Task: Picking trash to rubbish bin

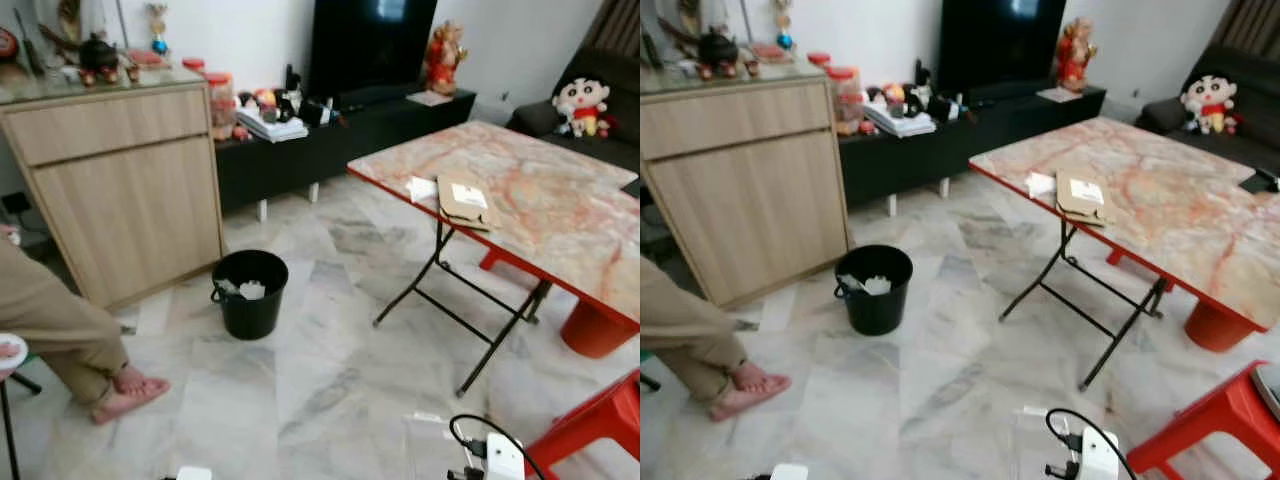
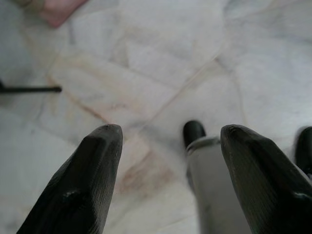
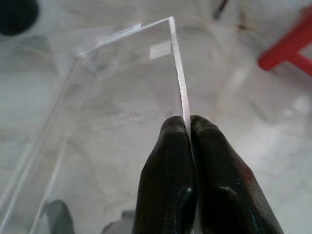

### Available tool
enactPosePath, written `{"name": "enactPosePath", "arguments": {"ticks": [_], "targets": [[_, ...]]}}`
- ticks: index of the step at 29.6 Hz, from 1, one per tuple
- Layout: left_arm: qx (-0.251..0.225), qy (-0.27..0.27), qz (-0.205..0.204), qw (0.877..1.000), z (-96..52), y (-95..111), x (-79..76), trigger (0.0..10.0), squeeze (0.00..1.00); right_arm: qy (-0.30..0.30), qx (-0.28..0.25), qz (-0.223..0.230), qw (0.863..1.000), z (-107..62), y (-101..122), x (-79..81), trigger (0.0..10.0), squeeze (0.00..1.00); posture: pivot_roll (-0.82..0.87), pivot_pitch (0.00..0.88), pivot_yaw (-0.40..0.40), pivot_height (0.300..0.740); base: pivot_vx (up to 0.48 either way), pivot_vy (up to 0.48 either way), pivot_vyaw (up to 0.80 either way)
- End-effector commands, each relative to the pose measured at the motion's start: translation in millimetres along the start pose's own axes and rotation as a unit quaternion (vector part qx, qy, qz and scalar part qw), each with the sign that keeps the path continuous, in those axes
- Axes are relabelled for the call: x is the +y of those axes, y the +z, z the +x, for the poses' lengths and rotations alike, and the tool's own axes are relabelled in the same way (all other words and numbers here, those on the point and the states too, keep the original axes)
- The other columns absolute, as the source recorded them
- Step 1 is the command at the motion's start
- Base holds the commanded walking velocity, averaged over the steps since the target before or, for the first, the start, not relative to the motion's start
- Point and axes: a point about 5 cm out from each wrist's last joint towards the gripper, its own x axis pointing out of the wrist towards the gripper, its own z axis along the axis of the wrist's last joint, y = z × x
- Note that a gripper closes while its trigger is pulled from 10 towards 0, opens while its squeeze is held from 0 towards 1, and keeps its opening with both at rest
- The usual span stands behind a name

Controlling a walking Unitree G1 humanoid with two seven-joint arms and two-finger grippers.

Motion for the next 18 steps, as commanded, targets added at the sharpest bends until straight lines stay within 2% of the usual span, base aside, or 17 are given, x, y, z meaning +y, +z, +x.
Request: {"name": "enactPosePath", "arguments": {"ticks": [1,18], "targets": [[-0.004,-0.011,-0.002,1.000,-0.4,3.0,-8.1,10.0,0.00,-0.009,-0.008,-0.002,1.000,0.0,5.2,-6.1,10.0,0.00,-0.09,0.025,-0.117,0.740,0.315,0.000,0.00],[-0.007,-0.013,0.001,1.000,-0.5,2.9,-7.5,10.0,0.00,-0.006,-0.014,0.007,1.000,-0.1,6.1,-5.9,10.0,0.00,-0.08,0.005,-0.110,0.740,0.323,0.000,0.00]]}}
